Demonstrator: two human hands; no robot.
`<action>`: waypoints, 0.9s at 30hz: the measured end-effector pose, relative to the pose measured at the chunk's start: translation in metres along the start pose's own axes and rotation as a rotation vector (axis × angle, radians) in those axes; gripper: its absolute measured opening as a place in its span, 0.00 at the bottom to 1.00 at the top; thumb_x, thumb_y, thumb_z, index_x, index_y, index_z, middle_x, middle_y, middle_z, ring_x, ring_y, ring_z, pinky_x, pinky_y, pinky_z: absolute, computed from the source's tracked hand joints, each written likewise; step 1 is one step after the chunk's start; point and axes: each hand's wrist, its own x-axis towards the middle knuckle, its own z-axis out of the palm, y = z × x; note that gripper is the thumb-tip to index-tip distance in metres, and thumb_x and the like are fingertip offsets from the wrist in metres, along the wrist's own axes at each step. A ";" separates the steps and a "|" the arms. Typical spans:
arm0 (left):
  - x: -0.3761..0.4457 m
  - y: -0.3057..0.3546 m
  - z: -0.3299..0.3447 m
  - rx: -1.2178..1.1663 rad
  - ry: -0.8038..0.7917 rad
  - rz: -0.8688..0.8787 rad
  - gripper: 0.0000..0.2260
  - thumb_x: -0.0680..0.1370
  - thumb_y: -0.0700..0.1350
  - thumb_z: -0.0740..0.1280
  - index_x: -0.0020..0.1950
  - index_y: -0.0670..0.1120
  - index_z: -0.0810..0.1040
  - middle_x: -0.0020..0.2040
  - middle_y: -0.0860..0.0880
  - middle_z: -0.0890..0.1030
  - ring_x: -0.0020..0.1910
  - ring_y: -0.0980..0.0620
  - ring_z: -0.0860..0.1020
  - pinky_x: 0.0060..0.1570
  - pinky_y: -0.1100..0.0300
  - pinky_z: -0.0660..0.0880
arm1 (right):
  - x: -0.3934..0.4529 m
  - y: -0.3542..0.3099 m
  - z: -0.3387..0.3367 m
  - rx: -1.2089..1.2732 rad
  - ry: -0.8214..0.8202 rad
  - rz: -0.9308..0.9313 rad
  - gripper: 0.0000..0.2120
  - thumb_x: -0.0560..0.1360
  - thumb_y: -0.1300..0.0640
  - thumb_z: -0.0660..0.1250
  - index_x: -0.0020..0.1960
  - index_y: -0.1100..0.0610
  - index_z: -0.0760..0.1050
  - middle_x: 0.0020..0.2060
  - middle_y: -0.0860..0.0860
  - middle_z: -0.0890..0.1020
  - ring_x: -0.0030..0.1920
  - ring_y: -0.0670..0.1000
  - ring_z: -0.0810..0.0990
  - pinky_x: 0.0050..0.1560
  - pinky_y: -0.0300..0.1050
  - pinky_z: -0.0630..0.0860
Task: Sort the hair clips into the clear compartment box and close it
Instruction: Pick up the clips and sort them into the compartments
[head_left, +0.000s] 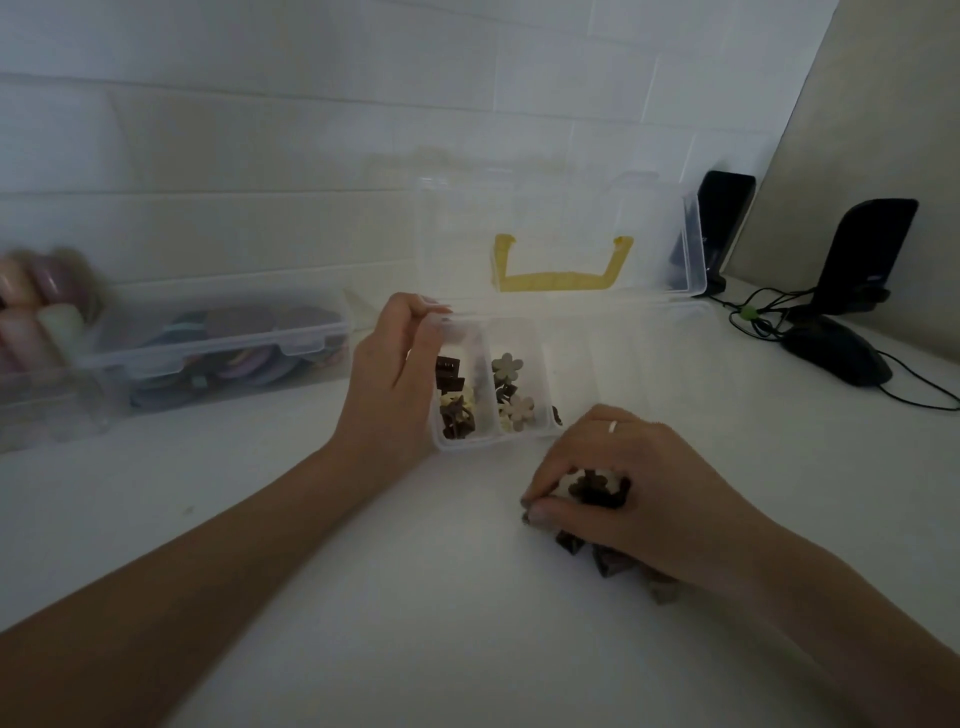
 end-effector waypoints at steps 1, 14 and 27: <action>0.000 0.000 0.000 0.003 -0.003 0.005 0.06 0.82 0.38 0.55 0.50 0.41 0.71 0.44 0.56 0.76 0.40 0.67 0.75 0.39 0.72 0.72 | 0.000 -0.001 0.000 0.078 0.053 0.050 0.01 0.67 0.48 0.72 0.38 0.44 0.81 0.42 0.37 0.81 0.47 0.41 0.76 0.46 0.34 0.72; -0.001 0.001 0.000 0.007 -0.012 0.035 0.07 0.82 0.37 0.54 0.50 0.39 0.71 0.43 0.55 0.75 0.41 0.68 0.75 0.40 0.75 0.71 | 0.004 -0.001 -0.007 0.663 0.220 0.321 0.05 0.73 0.60 0.69 0.39 0.58 0.76 0.25 0.53 0.81 0.21 0.47 0.71 0.22 0.35 0.68; 0.000 -0.001 -0.001 0.015 -0.004 0.020 0.08 0.82 0.40 0.55 0.51 0.37 0.72 0.43 0.55 0.76 0.40 0.66 0.75 0.39 0.74 0.71 | 0.007 -0.006 -0.001 0.521 0.271 0.226 0.03 0.72 0.62 0.69 0.43 0.56 0.80 0.33 0.47 0.85 0.32 0.44 0.81 0.33 0.32 0.74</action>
